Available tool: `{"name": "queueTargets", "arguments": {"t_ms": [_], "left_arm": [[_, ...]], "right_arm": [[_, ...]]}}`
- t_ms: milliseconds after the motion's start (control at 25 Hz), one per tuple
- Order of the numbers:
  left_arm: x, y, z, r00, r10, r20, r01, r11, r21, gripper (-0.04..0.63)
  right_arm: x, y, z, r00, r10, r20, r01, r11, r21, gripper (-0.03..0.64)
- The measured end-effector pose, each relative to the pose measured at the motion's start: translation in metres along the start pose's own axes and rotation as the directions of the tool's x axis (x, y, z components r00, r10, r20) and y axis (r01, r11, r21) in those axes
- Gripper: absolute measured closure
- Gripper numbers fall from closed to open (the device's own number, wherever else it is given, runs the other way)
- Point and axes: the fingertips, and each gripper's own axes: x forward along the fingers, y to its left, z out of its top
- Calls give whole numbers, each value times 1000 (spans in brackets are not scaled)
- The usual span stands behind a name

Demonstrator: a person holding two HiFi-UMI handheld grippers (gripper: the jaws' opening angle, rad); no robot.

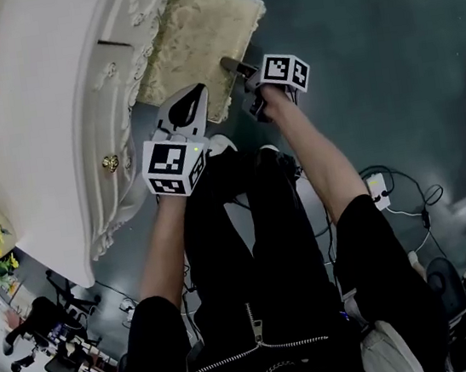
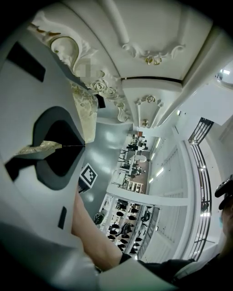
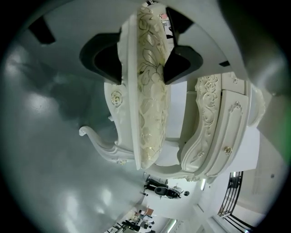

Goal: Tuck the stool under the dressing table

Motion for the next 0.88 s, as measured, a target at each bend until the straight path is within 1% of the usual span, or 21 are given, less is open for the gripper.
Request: {"name": "queueTargets", "arguments": {"t_ms": [360, 560, 720, 880], "left_arm": [[1, 9, -2, 1000, 11, 20, -11, 1000, -3, 574], [1, 15, -2, 999, 13, 32, -14, 1000, 10, 574], [0, 15, -2, 999, 10, 44, -11, 1000, 12, 574], [-4, 16, -3, 999, 14, 49, -14, 1000, 12, 574]], "right_arm": [[43, 20, -1, 999, 36, -24, -37, 999, -25, 327], [70, 35, 4, 998, 52, -28, -53, 998, -46, 328], [86, 42, 10, 998, 50, -26, -52, 996, -78, 330], [109, 53, 9, 998, 54, -30, -57, 995, -87, 331]]}}
